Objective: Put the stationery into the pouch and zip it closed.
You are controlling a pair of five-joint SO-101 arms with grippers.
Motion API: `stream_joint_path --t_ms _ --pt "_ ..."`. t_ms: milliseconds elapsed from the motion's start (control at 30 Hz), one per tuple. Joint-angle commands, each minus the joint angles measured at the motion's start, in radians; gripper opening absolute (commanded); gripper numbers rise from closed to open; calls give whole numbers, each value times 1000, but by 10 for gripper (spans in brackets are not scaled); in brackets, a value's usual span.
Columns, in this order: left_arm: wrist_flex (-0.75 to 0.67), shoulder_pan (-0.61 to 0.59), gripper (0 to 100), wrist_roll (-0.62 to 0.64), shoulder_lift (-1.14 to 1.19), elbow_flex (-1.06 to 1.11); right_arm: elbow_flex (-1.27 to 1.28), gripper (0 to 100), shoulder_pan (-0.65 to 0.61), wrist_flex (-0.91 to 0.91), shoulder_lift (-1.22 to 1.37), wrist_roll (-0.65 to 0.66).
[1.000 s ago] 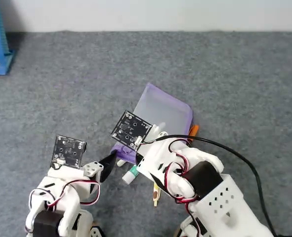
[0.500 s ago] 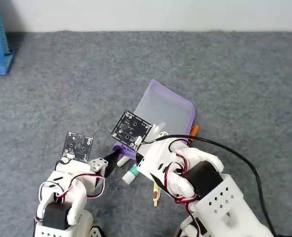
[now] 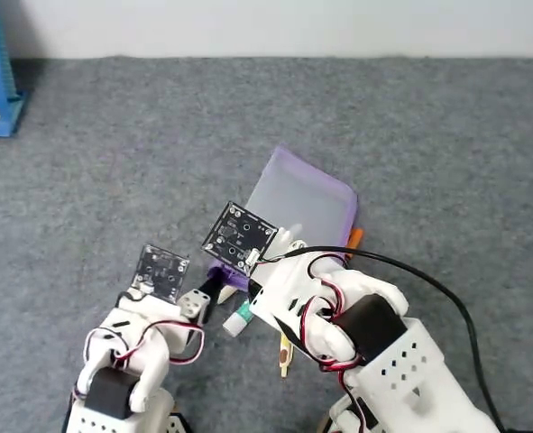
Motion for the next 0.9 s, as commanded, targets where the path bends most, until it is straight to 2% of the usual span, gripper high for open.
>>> stream_joint_path --t_ms 0,133,333,400,500,567,867 --pt "-86 17 184 -9 -15 21 6 9 -35 -4 -18 11" --pt "-152 17 184 -9 -15 62 11 9 -48 -4 -18 9" --pt "-160 15 177 -9 -15 65 12 9 -48 5 -19 11" --pt "-160 15 136 -9 -15 67 11 9 -48 10 -19 12" --pt "-164 15 17 -11 -15 61 11 9 -47 10 -19 15" --pt "-158 15 16 -12 -15 59 11 9 -45 12 -19 15" --pt "-158 -158 11 -3 -15 48 5 9 85 33 -61 71"
